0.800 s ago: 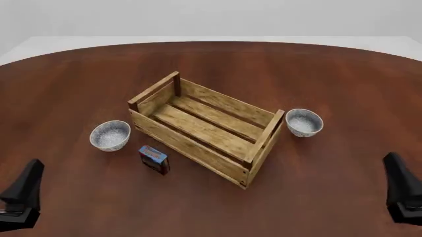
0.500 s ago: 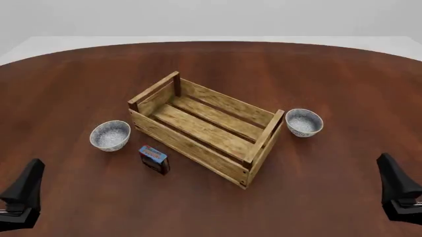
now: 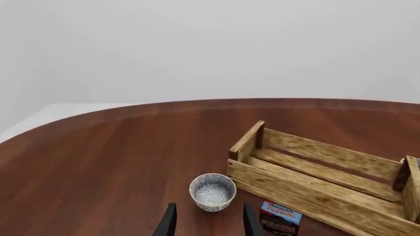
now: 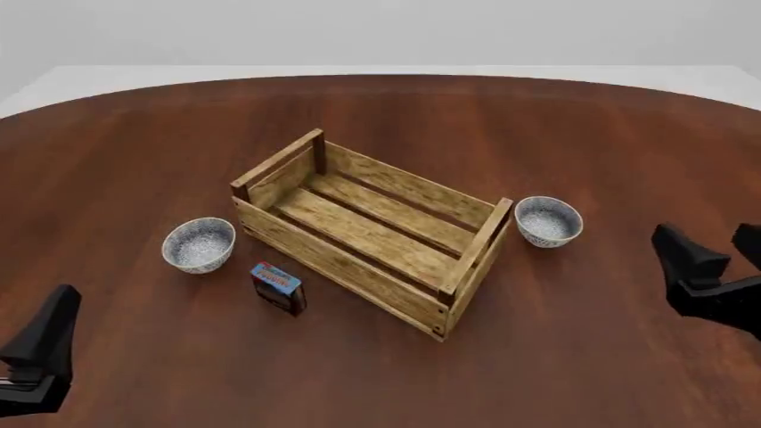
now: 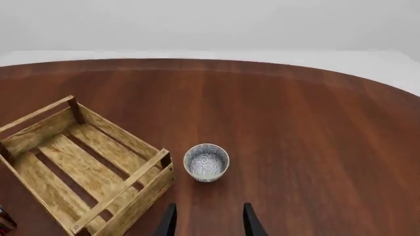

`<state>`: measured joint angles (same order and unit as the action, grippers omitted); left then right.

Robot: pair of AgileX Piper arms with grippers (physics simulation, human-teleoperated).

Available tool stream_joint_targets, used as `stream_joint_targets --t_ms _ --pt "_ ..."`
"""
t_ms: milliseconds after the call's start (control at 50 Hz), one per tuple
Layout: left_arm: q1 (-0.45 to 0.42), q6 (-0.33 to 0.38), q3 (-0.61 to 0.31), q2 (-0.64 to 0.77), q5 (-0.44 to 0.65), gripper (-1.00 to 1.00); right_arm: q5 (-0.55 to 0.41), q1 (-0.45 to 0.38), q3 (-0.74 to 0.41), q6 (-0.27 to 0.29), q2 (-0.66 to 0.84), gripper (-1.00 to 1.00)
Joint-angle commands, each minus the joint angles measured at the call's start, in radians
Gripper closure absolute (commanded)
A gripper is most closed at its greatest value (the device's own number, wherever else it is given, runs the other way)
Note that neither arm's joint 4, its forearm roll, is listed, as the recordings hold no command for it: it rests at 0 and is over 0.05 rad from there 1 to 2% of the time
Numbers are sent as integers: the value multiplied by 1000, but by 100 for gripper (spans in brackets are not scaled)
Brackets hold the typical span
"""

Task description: Stack the right bowl on the left bowl and place them in the tray.

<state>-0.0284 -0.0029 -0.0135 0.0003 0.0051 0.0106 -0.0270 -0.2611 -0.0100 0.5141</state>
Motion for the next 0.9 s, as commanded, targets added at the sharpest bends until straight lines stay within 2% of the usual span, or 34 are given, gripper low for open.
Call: stream_joint_targets --t_ms 20,160,280,400,420,460,500,540,620,900 --pt "-13 -5 -20 0 18 -100 -74 -10 -186 -16 236 -100" --pt "-21 -7 -8 0 3 -100 -124 -1 -293 8 275 -100" --pt "-20 -15 -8 0 2 -100 -165 45 -410 46 424 -100" --pt "-22 -19 -7 0 2 -100 -207 39 -494 37 500 -100" --pt "-22 -20 -7 0 1 -100 -223 36 -518 14 528 -100" --pt "-24 -23 -8 0 1 -100 -240 65 -553 28 585 -100" --pt "-26 -24 -6 0 -1 -100 -245 33 -575 11 580 -100" --pt "-27 -30 -8 0 0 -100 -254 66 -602 12 629 -100" --pt "-29 -32 -8 0 -1 -100 -252 57 -650 0 702 -100" --pt "-36 -30 -14 0 2 -100 -252 100 -750 21 865 -100"
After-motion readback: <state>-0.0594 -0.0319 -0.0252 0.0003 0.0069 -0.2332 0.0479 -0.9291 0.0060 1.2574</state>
